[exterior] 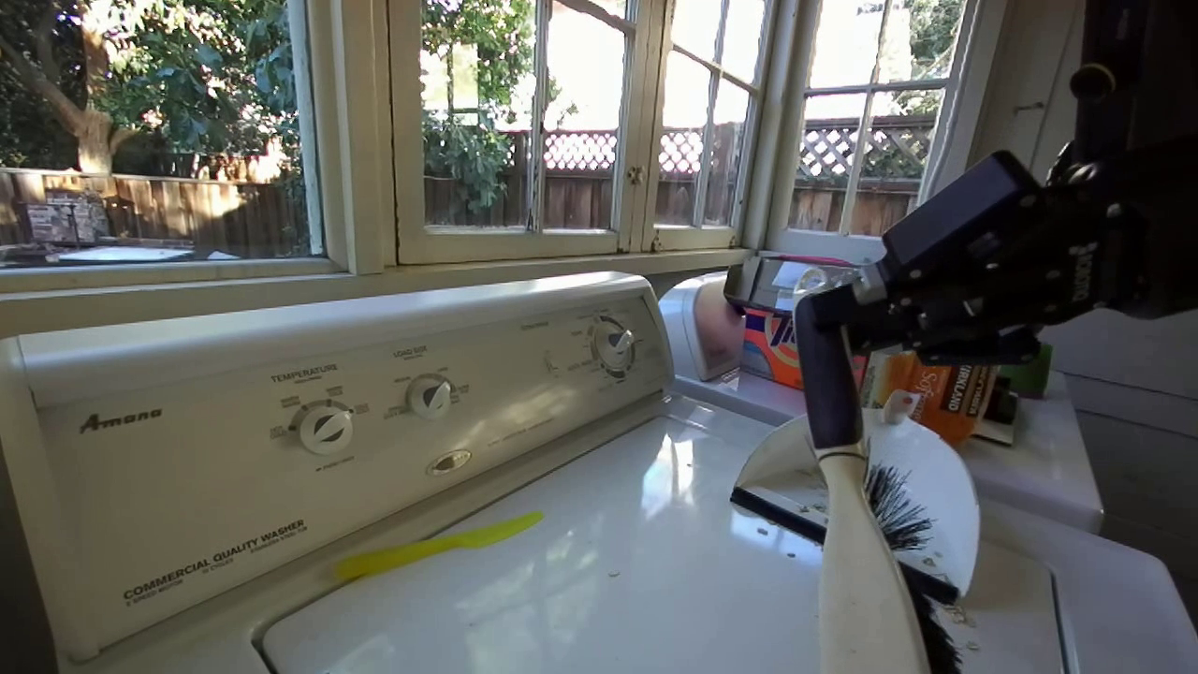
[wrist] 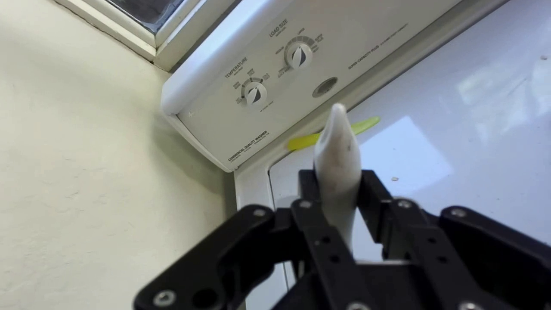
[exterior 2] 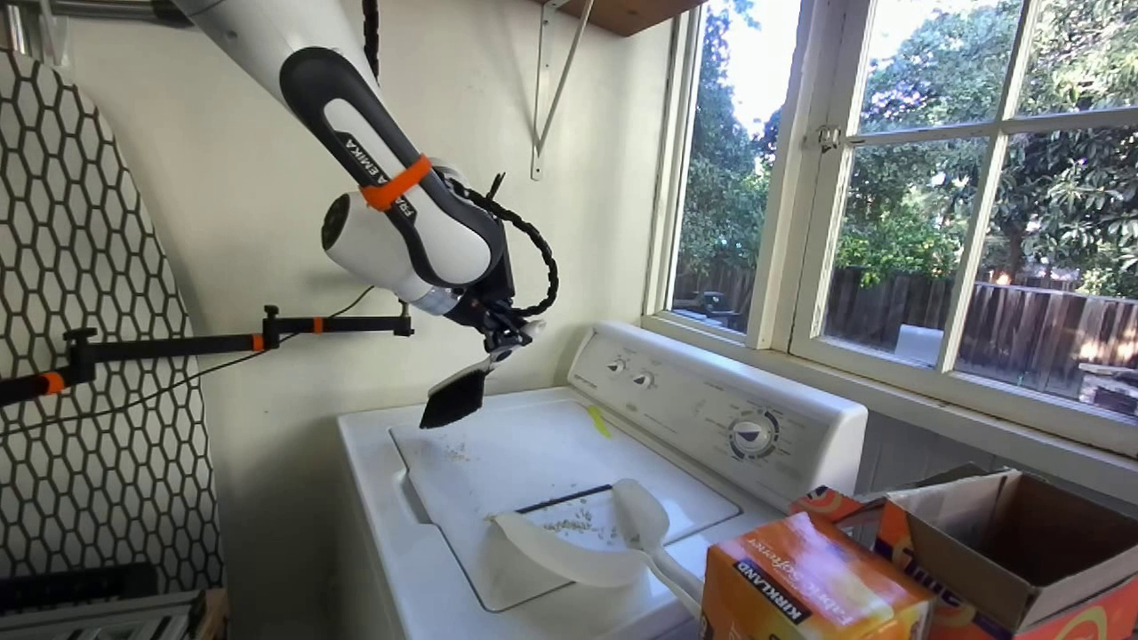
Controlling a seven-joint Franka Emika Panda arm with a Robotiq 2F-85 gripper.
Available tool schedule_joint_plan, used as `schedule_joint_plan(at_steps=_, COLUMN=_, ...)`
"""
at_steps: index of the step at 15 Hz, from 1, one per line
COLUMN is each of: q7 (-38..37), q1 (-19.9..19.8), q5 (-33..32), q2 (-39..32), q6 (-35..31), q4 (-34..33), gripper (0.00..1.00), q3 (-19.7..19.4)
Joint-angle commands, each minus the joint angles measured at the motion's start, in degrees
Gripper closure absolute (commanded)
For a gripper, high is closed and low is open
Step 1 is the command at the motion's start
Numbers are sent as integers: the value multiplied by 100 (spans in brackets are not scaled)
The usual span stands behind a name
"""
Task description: Use the small broom to sweep the objects on the dustpan
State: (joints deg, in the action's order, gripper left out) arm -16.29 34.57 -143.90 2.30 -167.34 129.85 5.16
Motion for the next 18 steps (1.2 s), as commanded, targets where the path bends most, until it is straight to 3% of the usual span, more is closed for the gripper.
schedule_joint_plan(at_steps=1, q7=42, q1=-18, q5=0, q2=-240, q6=-80, q4=-136, gripper=93, q3=-95)
schedule_joint_plan(at_steps=18, q7=496, q1=-461, q5=148, q2=-565, q6=-13, q4=66, gripper=93, q3=-675)
